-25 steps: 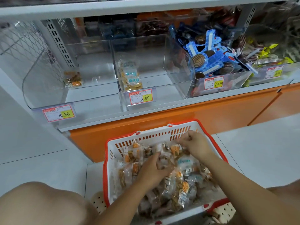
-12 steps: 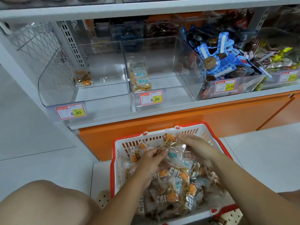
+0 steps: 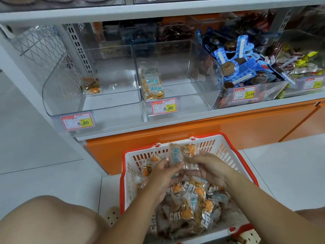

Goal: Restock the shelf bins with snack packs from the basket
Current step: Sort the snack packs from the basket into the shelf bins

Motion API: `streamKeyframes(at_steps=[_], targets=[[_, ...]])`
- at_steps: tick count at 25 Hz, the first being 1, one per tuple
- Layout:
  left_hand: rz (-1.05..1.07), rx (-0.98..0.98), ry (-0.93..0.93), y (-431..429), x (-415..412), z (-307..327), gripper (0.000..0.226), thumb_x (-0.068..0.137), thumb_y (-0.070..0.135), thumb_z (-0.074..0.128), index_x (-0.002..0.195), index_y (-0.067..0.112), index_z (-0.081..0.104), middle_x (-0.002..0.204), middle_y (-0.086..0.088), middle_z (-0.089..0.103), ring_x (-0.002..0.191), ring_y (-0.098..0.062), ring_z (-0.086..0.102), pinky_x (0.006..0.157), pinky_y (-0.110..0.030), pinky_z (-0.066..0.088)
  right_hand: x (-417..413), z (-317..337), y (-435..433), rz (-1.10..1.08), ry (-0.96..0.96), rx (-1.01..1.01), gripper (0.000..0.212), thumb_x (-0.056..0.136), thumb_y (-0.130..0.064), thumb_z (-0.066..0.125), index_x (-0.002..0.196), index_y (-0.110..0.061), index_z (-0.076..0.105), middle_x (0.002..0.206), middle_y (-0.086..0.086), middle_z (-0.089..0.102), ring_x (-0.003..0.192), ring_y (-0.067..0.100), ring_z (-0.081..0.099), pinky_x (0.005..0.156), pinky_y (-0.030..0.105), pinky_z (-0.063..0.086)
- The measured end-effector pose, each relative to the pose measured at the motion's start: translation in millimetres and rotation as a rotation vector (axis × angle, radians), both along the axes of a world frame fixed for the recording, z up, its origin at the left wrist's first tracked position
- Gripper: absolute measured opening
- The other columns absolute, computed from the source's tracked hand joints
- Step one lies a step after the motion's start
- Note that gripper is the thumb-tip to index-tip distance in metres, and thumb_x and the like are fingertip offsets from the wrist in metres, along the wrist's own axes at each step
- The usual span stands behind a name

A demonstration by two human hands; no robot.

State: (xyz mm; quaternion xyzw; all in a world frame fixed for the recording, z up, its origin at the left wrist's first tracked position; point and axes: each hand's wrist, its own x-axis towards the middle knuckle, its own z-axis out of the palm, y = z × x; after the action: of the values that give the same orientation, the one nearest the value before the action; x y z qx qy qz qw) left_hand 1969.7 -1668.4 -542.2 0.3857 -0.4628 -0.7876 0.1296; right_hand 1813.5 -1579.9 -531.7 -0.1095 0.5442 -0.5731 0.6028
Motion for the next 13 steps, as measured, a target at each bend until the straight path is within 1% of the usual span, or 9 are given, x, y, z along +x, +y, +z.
streamKeyframes(at_steps=[1,2,4,5,7,8,9,11,13], targets=[[0.004,-0.102,-0.065,-2.0,0.4,1.8,0.035,0.088,0.017,0.069,0.121,0.012,0.06,0.106,-0.004,0.073,0.092,-0.02,0.073,0.086,-0.041,0.059,0.0,-0.6,-0.5,0.088,0.075,0.052,0.036,0.079,-0.001,0.071,0.111,0.01,0.058,0.116,0.033,0.06,0.097,0.04,0.064,0.076,0.038,0.06],[-0.013,-0.228,-0.141,-7.0,1.5,2.3,0.037,0.089,0.019,0.068,0.125,0.016,0.059,0.107,0.0,0.072,0.091,-0.017,0.073,0.084,-0.04,0.059,0.3,0.1,-1.0,0.166,0.204,0.114,0.047,0.077,-0.006,0.075,0.119,0.003,0.055,0.118,0.03,0.06,0.099,0.039,0.064,0.079,0.039,0.058],[-0.12,-0.389,-0.225,-17.5,5.0,5.4,0.046,0.088,0.025,0.07,0.131,0.024,0.055,0.111,0.004,0.068,0.09,-0.013,0.072,0.084,-0.039,0.059,0.6,1.6,-0.1,0.173,0.429,0.157,0.054,0.078,-0.016,0.078,0.126,-0.022,0.055,0.114,0.018,0.064,0.095,0.027,0.067,0.077,0.033,0.055],[-0.168,-0.404,-0.227,-21.5,6.5,6.0,0.047,0.086,0.029,0.072,0.13,0.029,0.055,0.114,0.004,0.066,0.091,-0.013,0.072,0.085,-0.039,0.059,1.3,3.1,0.7,0.147,0.474,0.129,0.051,0.079,-0.019,0.079,0.124,-0.029,0.058,0.109,0.013,0.066,0.093,0.022,0.069,0.075,0.029,0.053],[-0.162,-0.366,-0.216,-24.7,8.2,6.6,0.041,0.082,0.036,0.075,0.119,0.043,0.058,0.116,0.004,0.065,0.096,-0.016,0.071,0.089,-0.042,0.057,5.6,6.8,2.0,0.138,0.543,0.058,0.031,0.082,-0.017,0.075,0.112,-0.022,0.068,0.098,0.008,0.073,0.086,0.015,0.071,0.071,0.021,0.049],[-0.11,-0.318,-0.194,-24.9,8.9,6.1,0.036,0.081,0.036,0.076,0.113,0.043,0.062,0.115,0.003,0.067,0.099,-0.019,0.07,0.091,-0.045,0.056,7.0,5.5,2.5,0.119,0.539,0.036,0.021,0.083,-0.014,0.074,0.104,-0.016,0.071,0.092,0.005,0.075,0.082,0.013,0.071,0.067,0.019,0.049],[-0.061,-0.249,-0.162,-24.8,9.3,5.2,0.033,0.081,0.033,0.076,0.112,0.038,0.066,0.113,0.001,0.07,0.1,-0.022,0.07,0.092,-0.047,0.055,8.8,3.9,2.0,0.075,0.517,0.028,0.015,0.083,-0.011,0.073,0.098,-0.011,0.071,0.087,0.004,0.075,0.077,0.014,0.07,0.063,0.018,0.049],[-0.049,-0.15,-0.099,-23.1,9.1,4.2,0.034,0.084,0.019,0.074,0.117,0.021,0.067,0.109,-0.003,0.073,0.096,-0.023,0.072,0.086,-0.044,0.058,9.4,0.9,1.4,-0.008,0.46,0.037,0.015,0.083,-0.009,0.072,0.098,-0.007,0.069,0.089,0.008,0.075,0.076,0.015,0.067,0.061,0.023,0.049],[-0.068,-0.164,-0.071,-21.0,9.7,6.3,0.027,0.086,0.011,0.071,0.112,0.016,0.07,0.105,-0.004,0.074,0.092,-0.021,0.073,0.075,-0.034,0.06,9.4,-1.2,0.4,-0.031,0.432,0.04,0.023,0.083,-0.01,0.073,0.104,-0.004,0.067,0.098,0.015,0.073,0.081,0.019,0.066,0.069,0.031,0.051]])
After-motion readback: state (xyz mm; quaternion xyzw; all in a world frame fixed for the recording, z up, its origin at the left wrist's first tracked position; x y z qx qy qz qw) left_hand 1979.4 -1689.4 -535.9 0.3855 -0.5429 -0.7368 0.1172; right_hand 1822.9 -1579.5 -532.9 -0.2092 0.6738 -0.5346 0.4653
